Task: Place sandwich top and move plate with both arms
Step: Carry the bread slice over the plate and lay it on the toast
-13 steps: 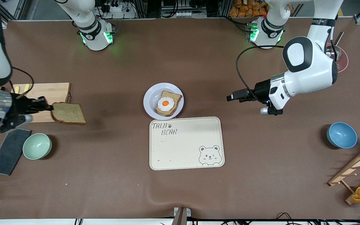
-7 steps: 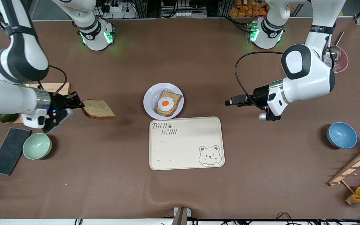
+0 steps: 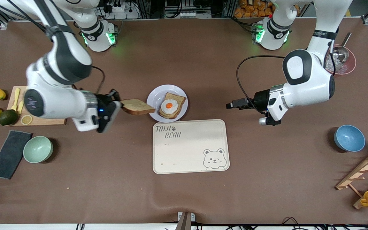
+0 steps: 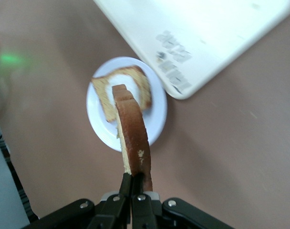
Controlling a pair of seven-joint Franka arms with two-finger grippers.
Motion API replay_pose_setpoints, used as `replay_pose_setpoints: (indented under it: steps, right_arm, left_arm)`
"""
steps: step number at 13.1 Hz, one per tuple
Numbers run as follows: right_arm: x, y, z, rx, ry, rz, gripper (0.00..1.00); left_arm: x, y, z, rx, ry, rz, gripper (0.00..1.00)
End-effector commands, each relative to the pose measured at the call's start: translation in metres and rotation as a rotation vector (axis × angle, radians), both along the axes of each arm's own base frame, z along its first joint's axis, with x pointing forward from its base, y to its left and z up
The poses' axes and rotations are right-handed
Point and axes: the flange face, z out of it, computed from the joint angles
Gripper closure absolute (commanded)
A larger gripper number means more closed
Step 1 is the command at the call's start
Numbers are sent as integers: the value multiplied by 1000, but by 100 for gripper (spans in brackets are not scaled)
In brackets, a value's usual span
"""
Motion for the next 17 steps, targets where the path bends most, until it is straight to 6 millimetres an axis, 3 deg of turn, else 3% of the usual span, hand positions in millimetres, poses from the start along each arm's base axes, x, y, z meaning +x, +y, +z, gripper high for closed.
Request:
replay_pose_setpoints:
  steps: [1, 3, 6, 10, 13, 17]
  right_arm:
    - [5, 45, -36, 48, 35, 71, 100]
    - [-11, 85, -41, 72, 12, 158, 100]
    - [-27, 109, -47, 112, -15, 291, 100]
    - [-43, 117, -68, 147, -4, 412, 100]
    - [-46, 111, -98, 165, 49, 375, 100]
    - [-42, 111, -118, 192, 59, 337, 100]
  left_arm:
    - [4, -1, -13, -54, 5, 21, 0]
    - [4, -4, -25, -99, 19, 49, 0]
    - [1, 4, -53, -96, 53, 58, 0]
    - [-6, 11, -68, -86, 84, 67, 0]
    - [-5, 10, -79, -93, 102, 70, 0]
    - [-5, 10, -89, -95, 117, 70, 0]
